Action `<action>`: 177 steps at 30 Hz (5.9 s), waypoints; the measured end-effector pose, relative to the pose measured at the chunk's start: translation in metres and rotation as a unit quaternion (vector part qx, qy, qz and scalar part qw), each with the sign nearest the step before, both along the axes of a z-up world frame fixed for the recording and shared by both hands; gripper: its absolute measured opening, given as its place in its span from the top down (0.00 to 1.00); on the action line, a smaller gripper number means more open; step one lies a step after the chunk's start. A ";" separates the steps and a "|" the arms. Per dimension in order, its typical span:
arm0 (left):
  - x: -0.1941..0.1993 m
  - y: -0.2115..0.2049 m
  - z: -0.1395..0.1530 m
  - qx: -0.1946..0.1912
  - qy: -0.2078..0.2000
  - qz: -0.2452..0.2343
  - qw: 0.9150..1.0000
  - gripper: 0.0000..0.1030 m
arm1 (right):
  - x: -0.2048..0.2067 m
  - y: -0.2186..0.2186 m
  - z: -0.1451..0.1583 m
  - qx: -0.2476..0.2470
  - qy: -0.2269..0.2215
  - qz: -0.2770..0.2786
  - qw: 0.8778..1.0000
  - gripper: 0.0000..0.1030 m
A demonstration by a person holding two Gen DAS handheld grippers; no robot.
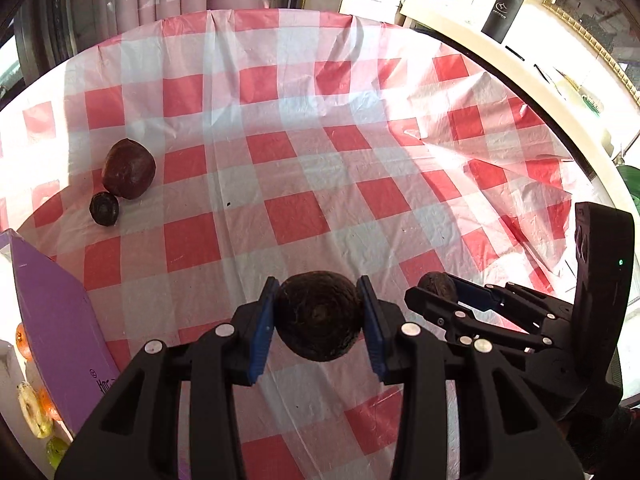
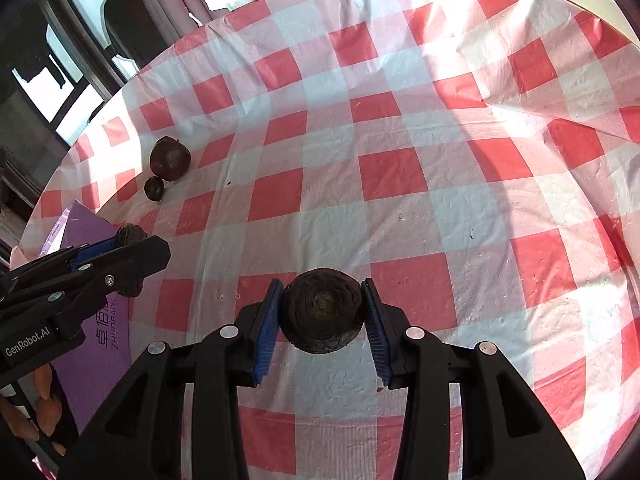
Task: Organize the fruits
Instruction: 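Carry both plums into the white box and open both tools, then grasp the large red apple with the right tool while the left tool approaches a plum, then close the left tool on the last dark plum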
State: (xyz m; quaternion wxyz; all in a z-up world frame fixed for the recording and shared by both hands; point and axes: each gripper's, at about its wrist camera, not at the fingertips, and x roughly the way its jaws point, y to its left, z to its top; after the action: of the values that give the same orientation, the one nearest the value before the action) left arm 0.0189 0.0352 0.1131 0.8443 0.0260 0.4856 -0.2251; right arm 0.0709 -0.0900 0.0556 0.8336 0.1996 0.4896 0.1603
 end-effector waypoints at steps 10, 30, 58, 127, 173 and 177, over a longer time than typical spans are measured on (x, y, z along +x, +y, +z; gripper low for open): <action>-0.046 0.057 0.032 -0.013 -0.035 0.012 0.999 0.61 | -0.038 0.062 0.059 -0.015 -0.049 0.061 0.997 0.61; -0.081 0.227 0.030 -0.026 -0.035 0.189 0.981 0.61 | -0.074 0.207 0.132 -0.049 -0.168 0.273 0.946 0.61; -0.086 0.291 -0.060 0.090 0.179 0.252 0.947 0.61 | -0.103 0.327 0.077 -0.302 -0.125 0.480 0.814 0.63; 0.188 0.138 0.026 0.080 0.024 0.201 0.976 0.02 | 0.157 0.117 0.006 0.010 -0.054 0.021 0.998 0.37; 0.087 0.038 -0.068 0.010 0.086 0.151 0.985 0.63 | 0.042 0.026 -0.026 -0.045 -0.006 -0.058 0.997 0.37; 0.057 0.013 -0.063 0.005 0.090 0.109 0.990 0.63 | 0.014 0.006 -0.022 -0.053 0.009 -0.080 0.995 0.37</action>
State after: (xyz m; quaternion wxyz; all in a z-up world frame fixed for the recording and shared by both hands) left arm 0.0757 0.0483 0.0506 0.8167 -0.0433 0.5605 -0.1302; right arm 0.0851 -0.0842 0.0339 0.8490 0.1949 0.4869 0.0650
